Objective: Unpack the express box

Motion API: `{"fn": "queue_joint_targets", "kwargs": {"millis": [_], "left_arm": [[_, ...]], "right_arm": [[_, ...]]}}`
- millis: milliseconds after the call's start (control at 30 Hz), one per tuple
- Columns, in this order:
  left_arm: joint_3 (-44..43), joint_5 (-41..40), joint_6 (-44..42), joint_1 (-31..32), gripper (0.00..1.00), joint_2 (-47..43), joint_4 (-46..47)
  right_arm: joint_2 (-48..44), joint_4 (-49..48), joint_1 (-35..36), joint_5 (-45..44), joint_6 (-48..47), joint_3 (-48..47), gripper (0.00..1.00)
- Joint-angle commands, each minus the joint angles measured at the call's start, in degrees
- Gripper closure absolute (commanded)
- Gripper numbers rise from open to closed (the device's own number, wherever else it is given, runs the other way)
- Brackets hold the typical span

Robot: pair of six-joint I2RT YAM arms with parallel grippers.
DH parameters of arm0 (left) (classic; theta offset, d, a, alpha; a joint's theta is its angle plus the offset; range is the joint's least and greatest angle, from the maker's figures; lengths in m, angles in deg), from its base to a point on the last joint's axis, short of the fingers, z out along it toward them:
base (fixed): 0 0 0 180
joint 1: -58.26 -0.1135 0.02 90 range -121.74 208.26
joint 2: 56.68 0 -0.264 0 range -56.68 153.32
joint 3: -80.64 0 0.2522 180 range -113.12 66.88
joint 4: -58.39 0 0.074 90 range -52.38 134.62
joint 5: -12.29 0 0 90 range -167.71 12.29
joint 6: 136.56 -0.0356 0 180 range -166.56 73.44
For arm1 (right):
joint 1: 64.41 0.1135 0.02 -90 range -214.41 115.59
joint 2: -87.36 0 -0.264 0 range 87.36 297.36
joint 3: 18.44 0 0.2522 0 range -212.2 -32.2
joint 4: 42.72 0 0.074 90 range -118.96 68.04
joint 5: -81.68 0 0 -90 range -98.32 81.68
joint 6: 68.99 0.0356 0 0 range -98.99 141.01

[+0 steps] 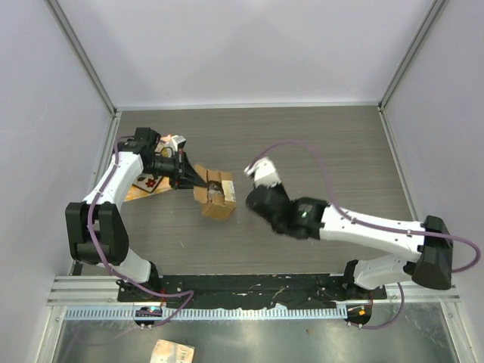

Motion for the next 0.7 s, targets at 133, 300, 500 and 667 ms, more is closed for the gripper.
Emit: {"fn": "queue_joint_targets", "kwargs": {"millis": [133, 300, 500, 667], "left_arm": [[-6.7, 3.2, -18.5, 5.6, 1.0, 4.2, -7.7], [-6.7, 2.1, -19.7, 9.4, 1.0, 6.1, -4.9], [-4.2, 0.5, -18.7, 10.2, 1.0, 7.9, -0.1], [-1.6, -1.7, -16.8, 10.2, 1.0, 8.3, 3.5]], "right_arm": [[-8.8, -22.6, -32.8, 47.3, 14.0, 9.2, 0.82], [-7.2, -32.3, -42.5, 59.8, 19.8, 15.0, 0.82], [-3.3, -44.1, -52.0, 68.4, 29.8, 22.4, 0.49], [-2.0, -38.7, -52.7, 64.6, 28.4, 21.3, 0.08]]}}
